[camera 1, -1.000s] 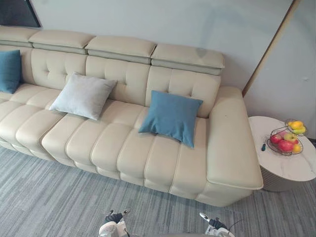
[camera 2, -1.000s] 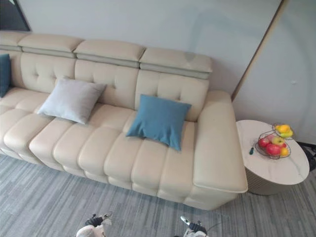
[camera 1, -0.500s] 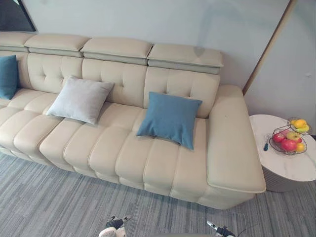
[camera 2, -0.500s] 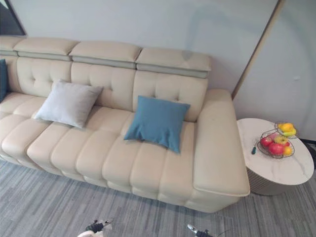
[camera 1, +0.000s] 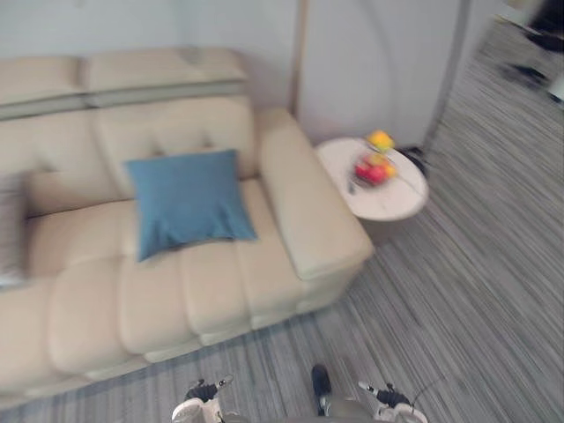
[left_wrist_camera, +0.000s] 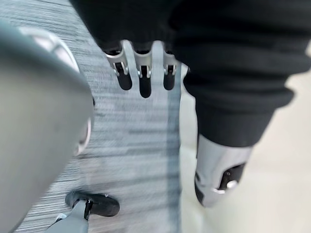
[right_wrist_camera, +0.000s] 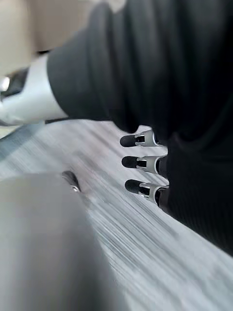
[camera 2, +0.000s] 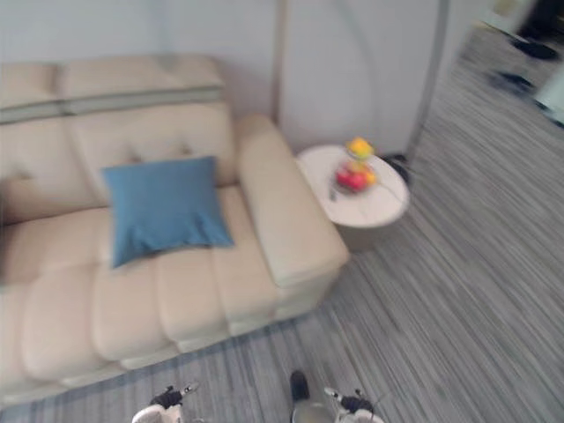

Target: Pick up cushions and gather them together orderly.

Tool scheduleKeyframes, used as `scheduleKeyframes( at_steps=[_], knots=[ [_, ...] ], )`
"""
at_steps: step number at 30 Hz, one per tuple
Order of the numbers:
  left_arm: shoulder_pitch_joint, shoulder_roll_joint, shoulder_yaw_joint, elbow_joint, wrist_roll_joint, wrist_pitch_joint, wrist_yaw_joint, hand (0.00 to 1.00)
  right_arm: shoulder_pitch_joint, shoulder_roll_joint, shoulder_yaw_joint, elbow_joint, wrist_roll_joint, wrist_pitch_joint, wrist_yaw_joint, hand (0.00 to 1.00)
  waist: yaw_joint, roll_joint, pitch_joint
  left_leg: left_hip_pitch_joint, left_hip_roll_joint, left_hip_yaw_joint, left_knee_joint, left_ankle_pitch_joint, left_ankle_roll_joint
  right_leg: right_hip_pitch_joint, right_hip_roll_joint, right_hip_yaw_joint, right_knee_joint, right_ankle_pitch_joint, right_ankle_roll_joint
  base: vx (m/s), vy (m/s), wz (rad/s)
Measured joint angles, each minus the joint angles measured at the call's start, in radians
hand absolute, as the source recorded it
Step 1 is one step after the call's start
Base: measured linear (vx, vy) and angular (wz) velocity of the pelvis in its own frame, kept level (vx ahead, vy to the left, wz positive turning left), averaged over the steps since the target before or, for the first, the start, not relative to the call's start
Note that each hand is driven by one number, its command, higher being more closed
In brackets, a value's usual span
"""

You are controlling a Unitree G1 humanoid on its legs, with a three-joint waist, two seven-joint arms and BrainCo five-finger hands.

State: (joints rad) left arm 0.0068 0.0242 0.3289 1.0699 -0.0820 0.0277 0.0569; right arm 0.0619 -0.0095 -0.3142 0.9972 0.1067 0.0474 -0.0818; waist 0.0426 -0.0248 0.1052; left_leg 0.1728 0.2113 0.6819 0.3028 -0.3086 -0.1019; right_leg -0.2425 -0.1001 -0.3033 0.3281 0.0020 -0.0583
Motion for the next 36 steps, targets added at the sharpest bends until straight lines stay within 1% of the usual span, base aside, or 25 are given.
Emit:
scheduleKeyframes(
  at_steps=[1,2,3,4,5,7,8,9,10,12,13,15,18,20,22,23,24,25,28,30,32,33,34,35,36],
  knots=[
    [-0.005,-0.005,-0.003,0.002,0.000,0.002,-0.001,0.00,0.002,0.000,0.005,0.001,-0.006,-0.002,0.001,0.00,-0.007,-0.005,-0.005,0.007,-0.008,0.001,-0.002,0.013,0.022,0.006,0.010,0.011,-0.024,0.014,0.000,0.03,-0.033,-1.23],
    [-0.024,-0.009,-0.010,0.005,0.000,0.001,-0.001,0.00,-0.008,-0.001,0.005,0.001,-0.027,-0.004,0.001,0.00,-0.006,0.003,-0.003,-0.009,-0.007,0.003,0.023,0.057,0.081,0.034,0.029,0.044,-0.131,0.087,-0.004,0.03,-0.089,-1.04],
    [-0.042,-0.026,-0.036,0.003,-0.001,-0.001,-0.002,0.00,-0.025,-0.016,-0.001,0.001,-0.029,0.002,0.001,0.00,-0.007,0.028,0.001,-0.015,0.014,0.021,0.016,0.098,0.064,0.032,0.025,0.011,-0.121,0.056,-0.029,0.07,-0.100,-0.86],
    [-0.054,-0.033,-0.051,0.000,-0.001,-0.006,-0.003,0.00,-0.029,-0.023,-0.010,-0.001,-0.026,0.002,0.002,0.00,-0.013,0.030,0.006,-0.005,0.005,0.031,0.004,0.103,0.057,0.023,0.000,-0.039,-0.032,-0.007,-0.031,0.12,-0.088,-0.64],
    [-0.069,-0.029,-0.087,0.002,-0.001,-0.012,-0.003,0.00,-0.022,-0.026,-0.016,0.011,-0.029,0.002,0.000,0.00,-0.020,0.016,0.007,0.013,-0.023,0.055,-0.021,0.112,0.042,0.043,-0.017,-0.043,-0.029,-0.064,0.021,0.15,-0.084,-0.60],
    [-0.069,-0.038,-0.087,0.015,0.000,-0.010,-0.005,0.00,-0.044,-0.025,-0.023,0.041,-0.025,0.000,0.004,0.00,-0.021,0.034,0.020,0.016,0.011,0.055,0.027,0.115,0.033,0.065,0.025,-0.013,-0.071,-0.069,0.007,0.10,-0.145,-0.67],
    [-0.064,-0.045,-0.081,0.026,0.000,-0.008,-0.005,0.00,-0.046,-0.026,-0.023,0.040,-0.027,0.001,0.004,0.00,-0.034,0.036,0.028,-0.012,0.062,0.042,0.170,0.122,0.024,0.084,0.054,0.017,-0.084,-0.070,0.001,0.08,-0.169,-0.65],
    [-0.059,-0.047,-0.075,0.019,-0.001,-0.005,-0.006,0.00,-0.046,-0.030,-0.023,0.041,-0.026,0.001,0.005,0.00,-0.033,0.040,0.038,-0.058,0.108,-0.014,0.304,0.143,0.050,0.103,0.078,0.046,-0.089,-0.078,-0.012,0.08,-0.186,-0.87],
    [-0.052,-0.042,-0.072,0.011,-0.002,-0.010,-0.015,0.00,-0.046,-0.023,-0.020,0.041,-0.027,0.001,0.005,0.00,-0.019,0.034,0.046,-0.110,0.122,-0.117,0.417,0.140,0.101,0.109,0.093,0.085,-0.087,-0.092,-0.029,0.04,-0.069,-1.06],
    [-0.052,-0.047,-0.071,-0.005,-0.014,-0.016,-0.023,0.00,-0.052,-0.024,-0.016,0.043,-0.026,0.001,0.004,0.00,-0.005,0.039,0.050,-0.209,0.025,-0.348,0.464,0.016,0.046,0.116,0.126,0.176,-0.087,-0.109,-0.041,0.05,-0.032,-1.36],
    [-0.050,-0.050,-0.073,-0.019,-0.022,-0.016,-0.023,0.00,-0.051,-0.023,-0.016,0.044,-0.026,0.003,0.004,0.00,-0.001,0.034,0.055,-0.234,-0.031,-0.414,0.423,-0.012,0.048,0.126,0.138,0.222,-0.091,-0.110,-0.040,0.06,-0.015,-1.24],
    [-0.041,-0.054,-0.069,-0.039,-0.033,-0.022,-0.023,0.00,-0.044,-0.025,-0.005,0.042,-0.026,0.001,0.003,0.00,0.012,0.032,0.059,-0.279,-0.122,-0.550,0.286,-0.021,0.042,0.141,0.175,0.329,-0.091,-0.115,-0.031,0.05,0.037,-1.64],
    [-0.037,-0.070,0.006,-0.059,-0.037,-0.022,-0.023,0.00,-0.041,-0.030,0.025,0.039,-0.025,0.000,0.004,0.00,0.016,0.039,0.057,-0.329,-0.183,-0.769,0.139,-0.005,0.062,0.138,0.259,0.489,-0.086,-0.114,-0.032,0.09,0.117,-2.07],
    [-0.028,-0.064,0.013,-0.058,-0.037,-0.022,-0.022,0.00,-0.041,-0.030,0.040,0.035,-0.025,0.000,0.003,0.00,0.019,0.047,0.047,-0.303,-0.188,-0.796,0.133,0.035,0.080,0.138,0.304,0.586,-0.062,-0.112,-0.029,0.16,0.137,-2.19],
    [-0.012,-0.047,0.012,-0.058,-0.037,-0.020,-0.022,0.00,-0.020,-0.022,0.059,0.014,-0.022,0.001,0.004,0.00,0.023,0.022,0.028,-0.272,-0.169,-0.675,0.092,0.030,0.087,0.095,0.307,0.628,0.042,-0.134,0.024,0.18,0.134,-1.90],
    [-0.012,-0.033,0.012,-0.057,-0.038,-0.021,-0.022,0.00,-0.010,0.004,0.066,-0.005,-0.021,-0.001,0.004,0.00,0.023,-0.012,0.023,-0.241,-0.180,-0.592,0.063,0.038,0.083,0.029,0.282,0.619,0.200,-0.186,0.084,0.22,0.134,-1.70],
    [-0.015,-0.028,0.006,-0.056,-0.039,-0.020,-0.022,0.00,-0.016,0.006,0.064,-0.005,-0.019,-0.001,0.006,0.00,0.018,-0.026,0.024,-0.211,-0.189,-0.529,0.047,0.039,0.086,-0.011,0.259,0.596,0.294,-0.217,0.129,0.20,0.116,-1.48],
    [-0.015,-0.028,0.006,-0.056,-0.040,-0.020,-0.021,0.00,-0.020,0.003,0.064,-0.005,-0.018,-0.002,0.009,0.00,0.012,-0.026,0.025,-0.200,-0.191,-0.507,0.045,0.038,0.087,-0.028,0.246,0.568,0.338,-0.226,0.140,0.19,0.079,-1.01],
    [-0.025,-0.035,0.006,-0.038,-0.039,-0.019,-0.018,0.00,-0.022,-0.003,0.063,-0.004,-0.017,-0.009,0.024,0.00,0.013,-0.008,0.031,-0.107,-0.172,-0.409,-0.029,0.038,0.087,-0.048,0.127,0.332,0.416,-0.253,0.097,0.15,0.034,-0.83],
    [-0.022,-0.038,0.005,-0.035,-0.041,-0.017,-0.018,0.00,-0.038,-0.010,0.060,-0.002,-0.019,-0.011,0.024,0.00,0.017,0.009,0.022,-0.054,-0.132,-0.316,-0.096,0.043,0.077,-0.044,0.026,0.114,0.320,-0.267,0.075,0.22,-0.039,-1.09],
    [-0.024,-0.039,-0.005,-0.033,-0.041,-0.013,-0.018,0.00,-0.055,-0.006,0.041,-0.002,-0.019,-0.011,0.024,0.00,0.016,0.018,0.027,-0.030,-0.114,-0.265,-0.126,0.049,0.067,-0.044,-0.017,-0.001,0.245,-0.261,0.079,0.20,-0.138,-1.09],
    [-0.033,-0.034,-0.032,-0.014,-0.041,-0.013,-0.018,0.00,-0.062,0.002,-0.003,-0.001,-0.019,-0.010,0.022,0.00,0.015,0.018,0.027,-0.011,-0.107,-0.249,-0.146,0.051,0.064,-0.044,-0.054,-0.095,0.143,-0.216,0.071,0.25,-0.211,-1.31],
    [-0.036,-0.030,-0.045,0.002,-0.041,-0.013,-0.020,0.00,-0.063,0.007,-0.028,0.001,-0.020,-0.009,0.023,0.00,0.017,0.013,0.026,0.011,-0.103,-0.250,-0.153,0.050,0.062,-0.028,-0.051,-0.112,0.119,-0.168,0.011,0.35,-0.298,-1.07],
    [-0.040,-0.034,-0.045,0.008,-0.040,-0.011,-0.020,0.00,-0.066,0.010,-0.039,0.001,-0.020,-0.008,0.021,0.00,0.015,0.024,0.033,0.023,-0.096,-0.256,-0.154,0.057,0.053,-0.023,-0.036,-0.104,0.121,-0.168,0.006,0.33,-0.293,-0.63],
    [-0.046,-0.046,-0.043,0.013,-0.037,-0.009,-0.020,0.00,-0.058,0.002,-0.063,0.001,-0.020,-0.009,0.020,0.00,0.002,0.037,0.039,0.044,-0.083,-0.279,-0.133,0.082,0.012,0.001,-0.021,-0.094,0.132,-0.200,-0.014,0.33,-0.300,-0.45]
  ],
)
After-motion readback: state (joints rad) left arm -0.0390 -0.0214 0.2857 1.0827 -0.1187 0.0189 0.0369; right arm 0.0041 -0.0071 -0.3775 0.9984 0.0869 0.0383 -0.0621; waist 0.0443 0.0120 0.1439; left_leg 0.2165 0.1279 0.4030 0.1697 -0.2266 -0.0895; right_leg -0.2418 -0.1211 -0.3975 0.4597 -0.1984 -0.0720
